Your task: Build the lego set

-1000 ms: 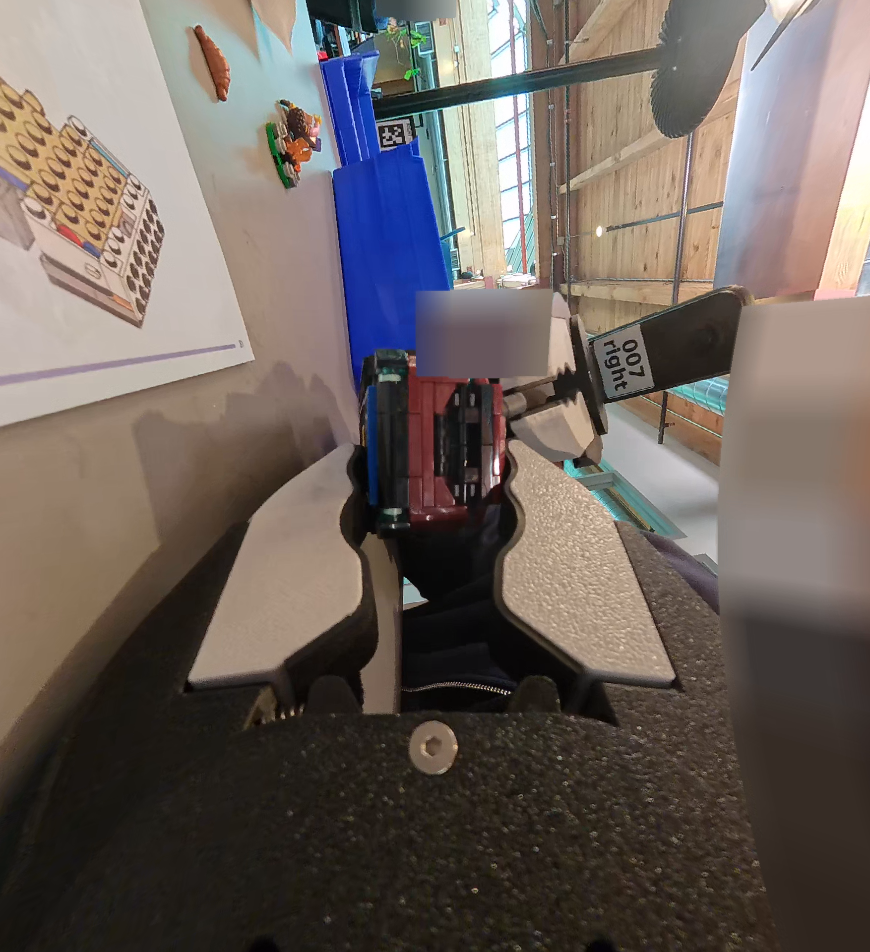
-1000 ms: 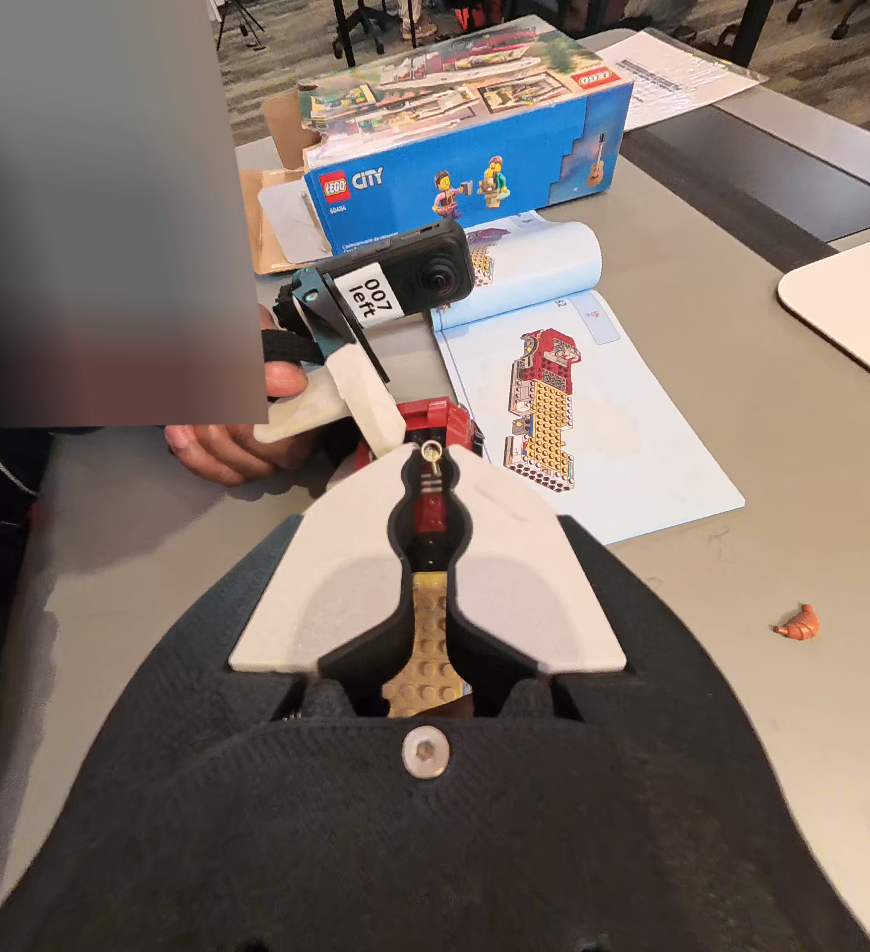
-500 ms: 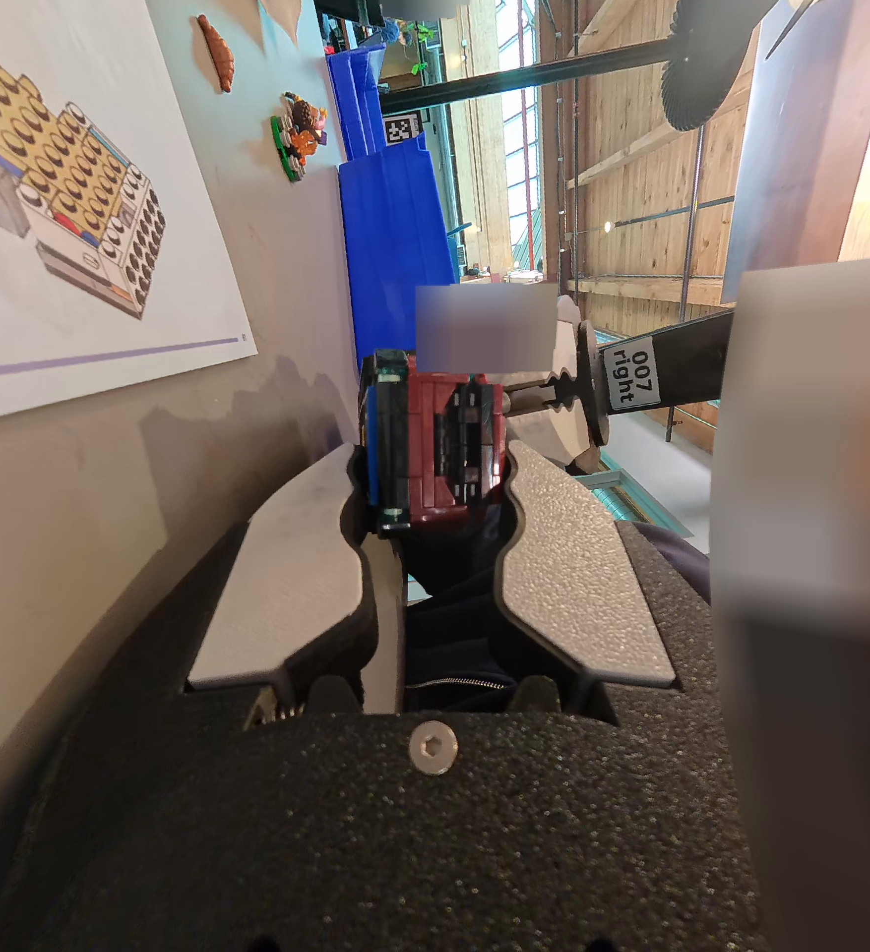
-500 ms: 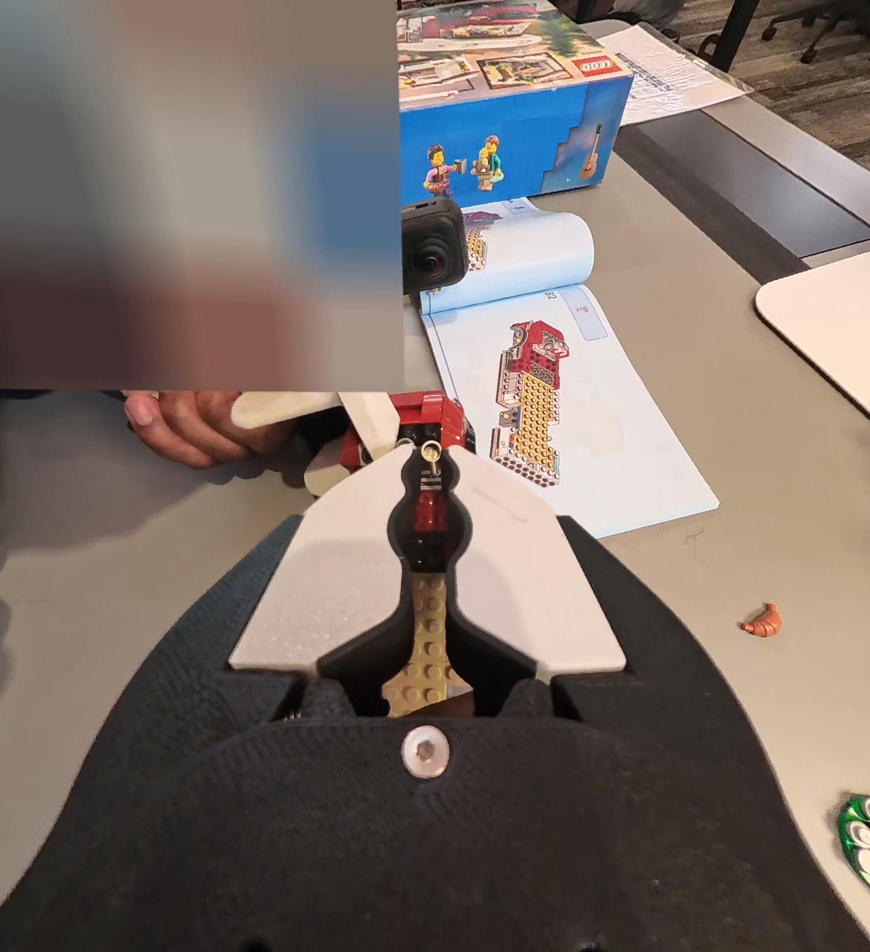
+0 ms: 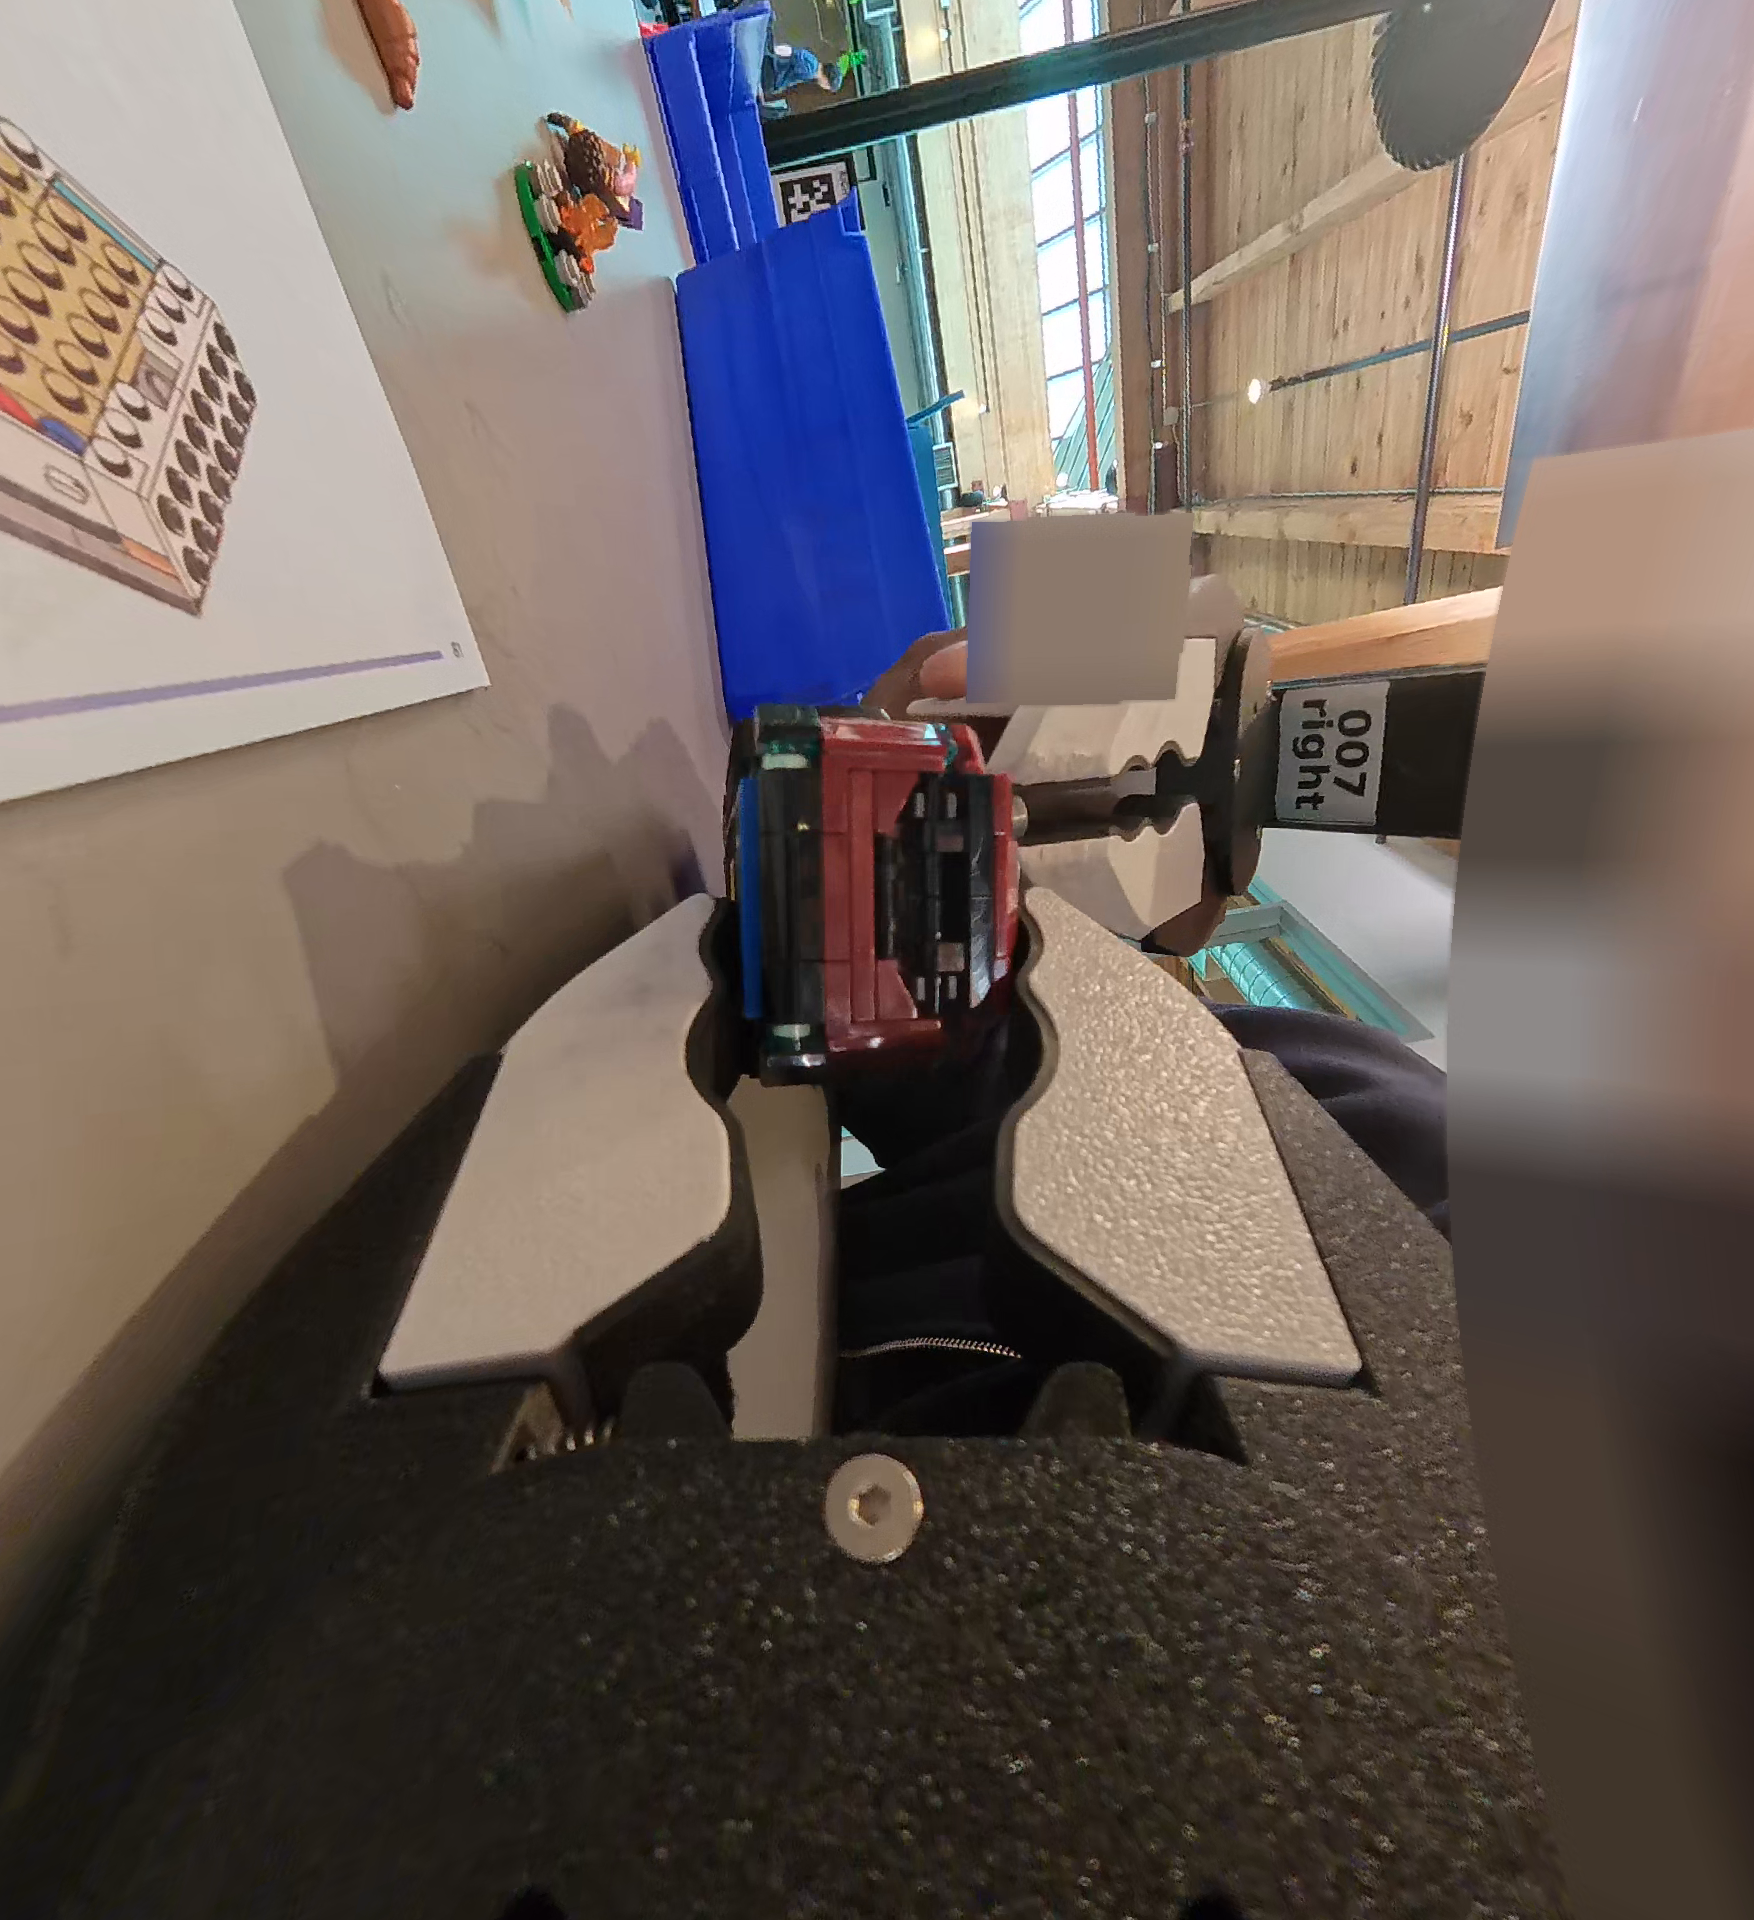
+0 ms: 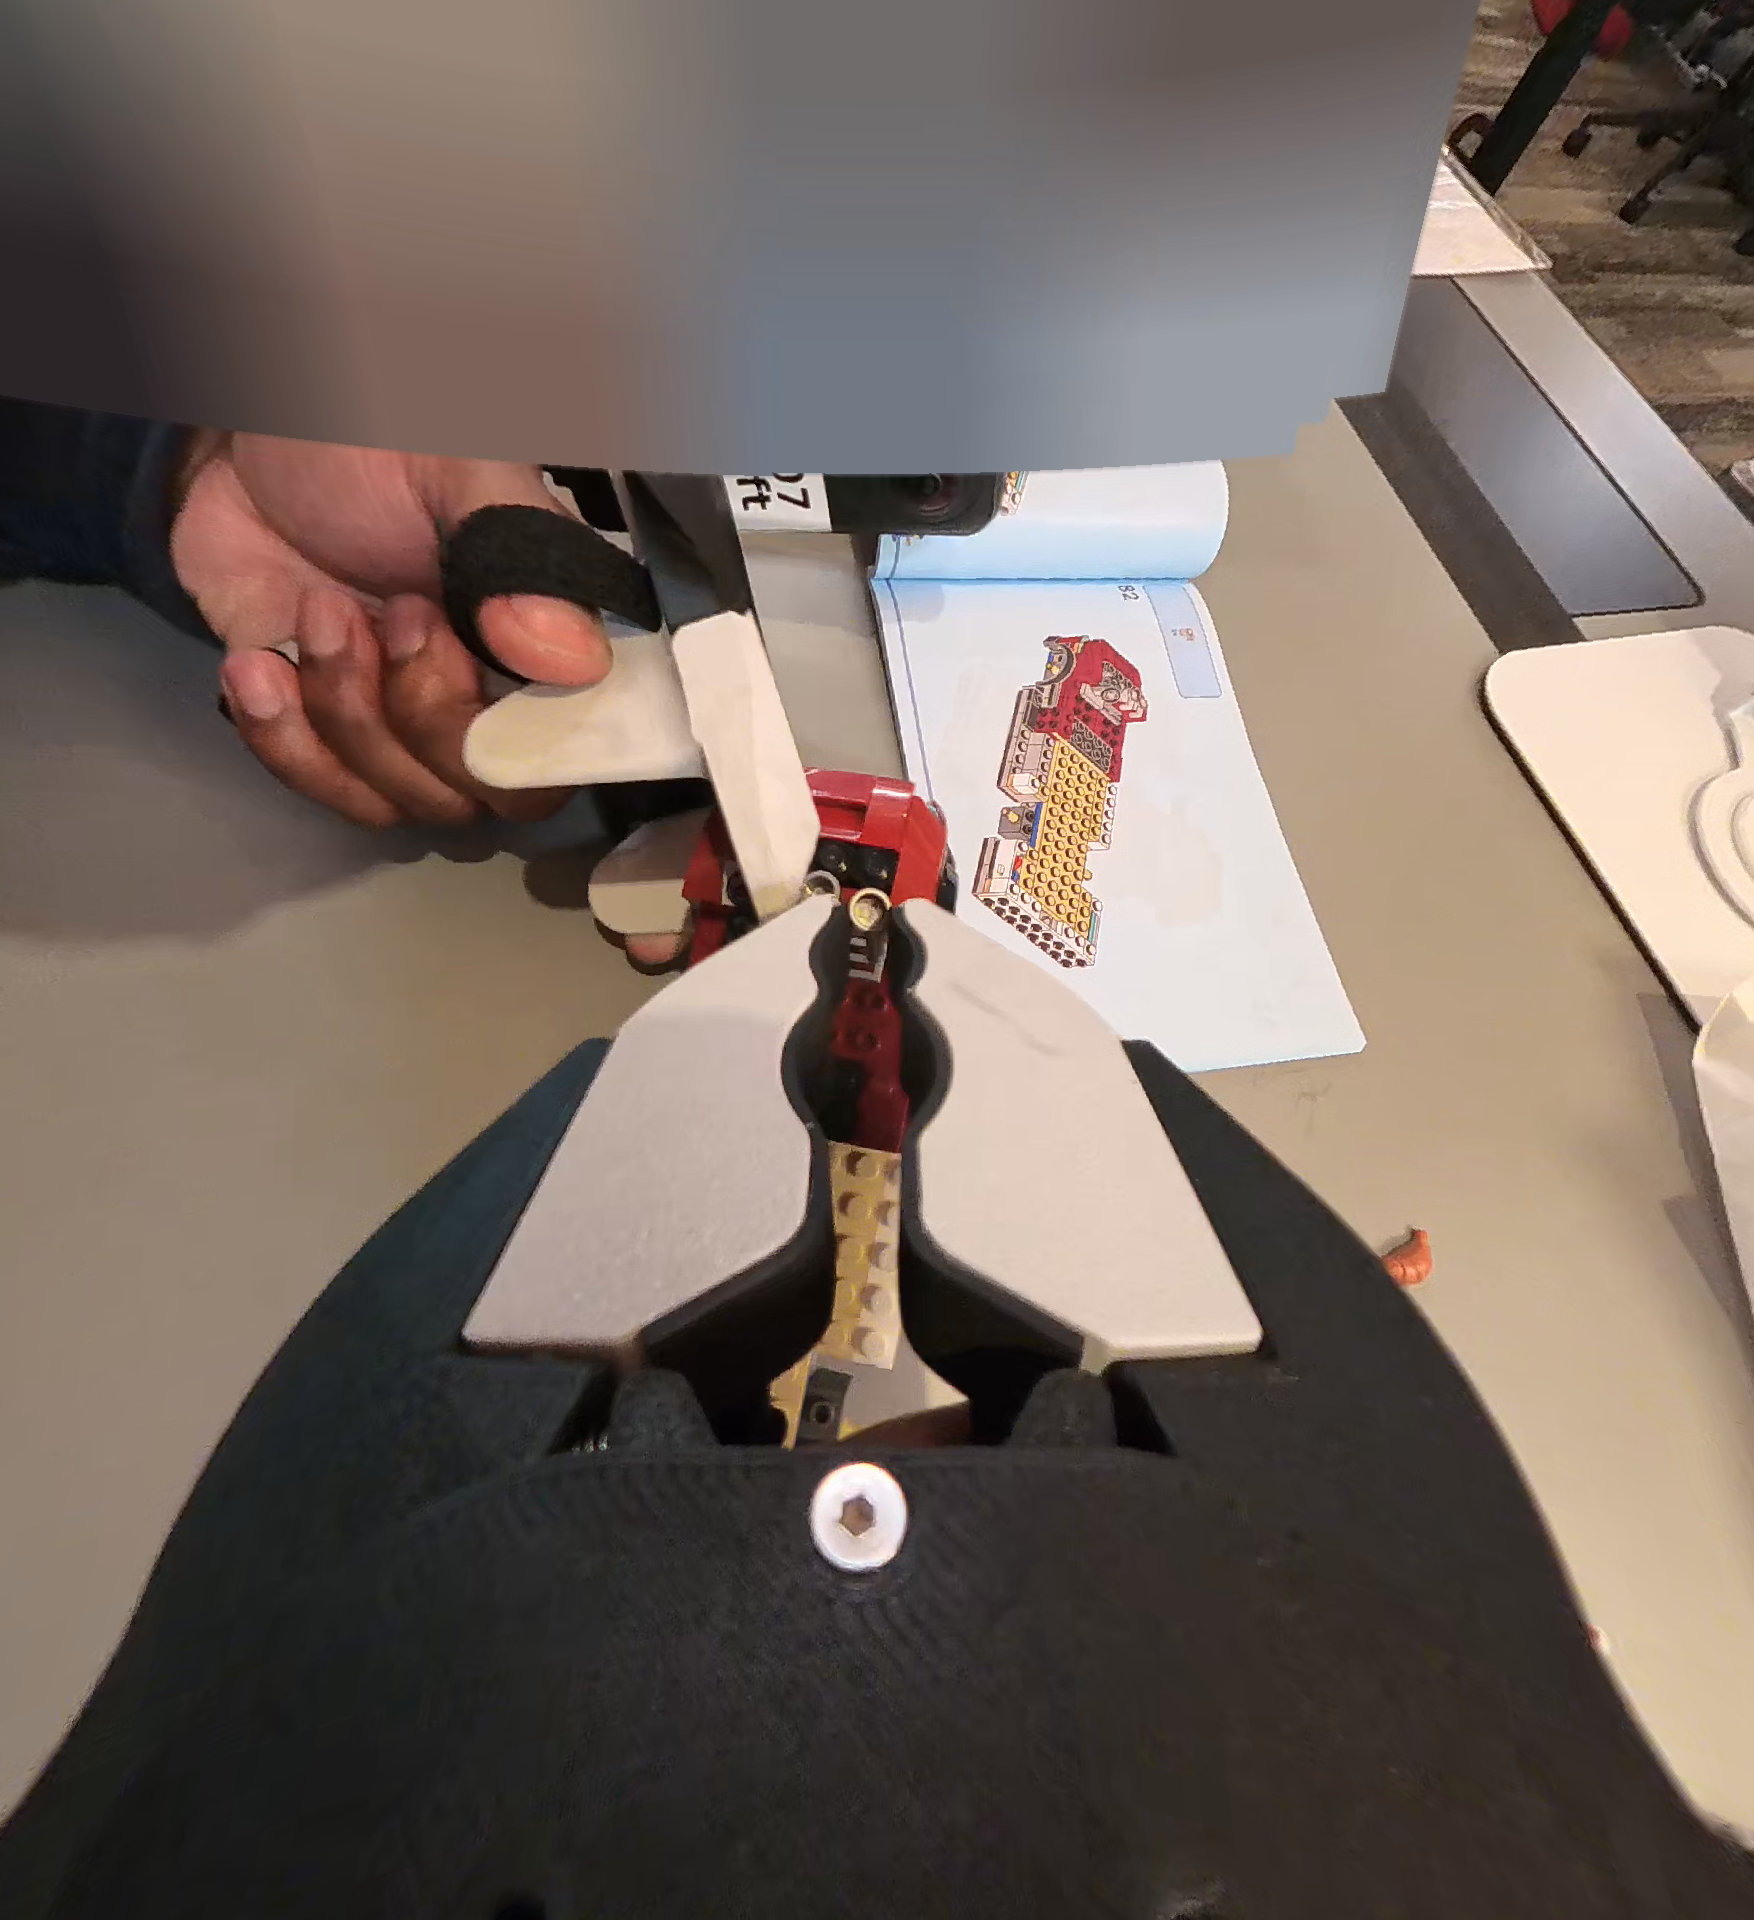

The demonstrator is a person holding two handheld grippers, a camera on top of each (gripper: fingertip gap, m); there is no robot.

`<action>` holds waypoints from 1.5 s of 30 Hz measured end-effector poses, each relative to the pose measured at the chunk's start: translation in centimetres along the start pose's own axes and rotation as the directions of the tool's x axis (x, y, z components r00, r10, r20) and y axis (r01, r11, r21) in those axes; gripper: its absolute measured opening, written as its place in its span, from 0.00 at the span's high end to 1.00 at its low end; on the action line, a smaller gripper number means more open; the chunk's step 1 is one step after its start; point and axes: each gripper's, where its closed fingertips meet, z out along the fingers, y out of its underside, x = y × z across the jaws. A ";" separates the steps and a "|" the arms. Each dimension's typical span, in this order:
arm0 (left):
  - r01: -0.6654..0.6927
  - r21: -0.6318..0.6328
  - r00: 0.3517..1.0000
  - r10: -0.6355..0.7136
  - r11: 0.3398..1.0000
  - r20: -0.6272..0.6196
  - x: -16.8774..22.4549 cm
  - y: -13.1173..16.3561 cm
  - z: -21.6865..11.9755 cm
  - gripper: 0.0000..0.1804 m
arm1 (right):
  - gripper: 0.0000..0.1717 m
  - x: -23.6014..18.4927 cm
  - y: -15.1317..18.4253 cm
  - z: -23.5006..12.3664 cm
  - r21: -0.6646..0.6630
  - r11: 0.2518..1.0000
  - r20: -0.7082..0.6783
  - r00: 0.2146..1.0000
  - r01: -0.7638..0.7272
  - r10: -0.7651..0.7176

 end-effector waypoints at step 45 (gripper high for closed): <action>0.238 0.061 0.953 -0.221 0.969 -0.208 1.6 -0.3 -0.1 0.73 | 0.96 0.3 -1.3 0.0 -0.123 0.988 0.115 0.988 -0.093 0.107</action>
